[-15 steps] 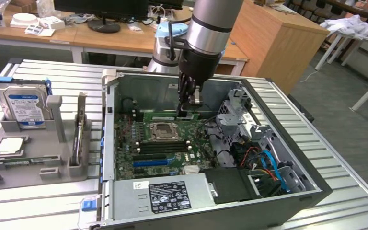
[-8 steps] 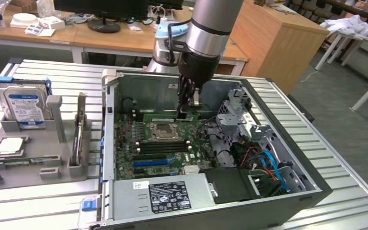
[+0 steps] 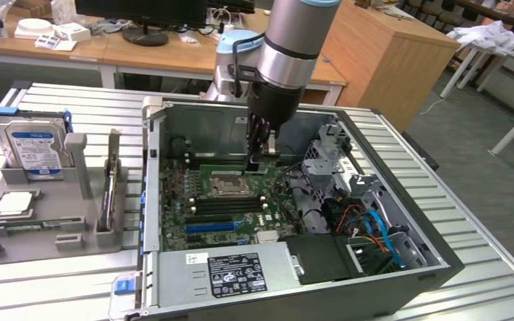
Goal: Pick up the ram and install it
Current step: 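Insert the ram into the slot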
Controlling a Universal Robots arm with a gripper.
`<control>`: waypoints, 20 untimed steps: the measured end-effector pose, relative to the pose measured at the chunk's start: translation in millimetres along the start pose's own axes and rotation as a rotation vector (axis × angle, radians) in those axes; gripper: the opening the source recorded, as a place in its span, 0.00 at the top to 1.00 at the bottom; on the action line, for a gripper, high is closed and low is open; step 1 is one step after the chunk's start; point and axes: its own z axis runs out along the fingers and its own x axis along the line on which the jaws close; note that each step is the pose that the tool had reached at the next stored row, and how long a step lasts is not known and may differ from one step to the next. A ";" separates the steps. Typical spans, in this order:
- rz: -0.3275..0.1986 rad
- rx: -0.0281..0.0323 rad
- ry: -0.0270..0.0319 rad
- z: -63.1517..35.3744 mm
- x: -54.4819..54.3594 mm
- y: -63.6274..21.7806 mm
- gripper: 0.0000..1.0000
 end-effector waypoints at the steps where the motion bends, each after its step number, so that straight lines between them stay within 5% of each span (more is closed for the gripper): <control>1: 0.000 0.0000 -0.0002 1.3 0.0 0.0 0.88; 20: -0.031 -0.0005 0.0011 1.6 0.0 -1.4 0.88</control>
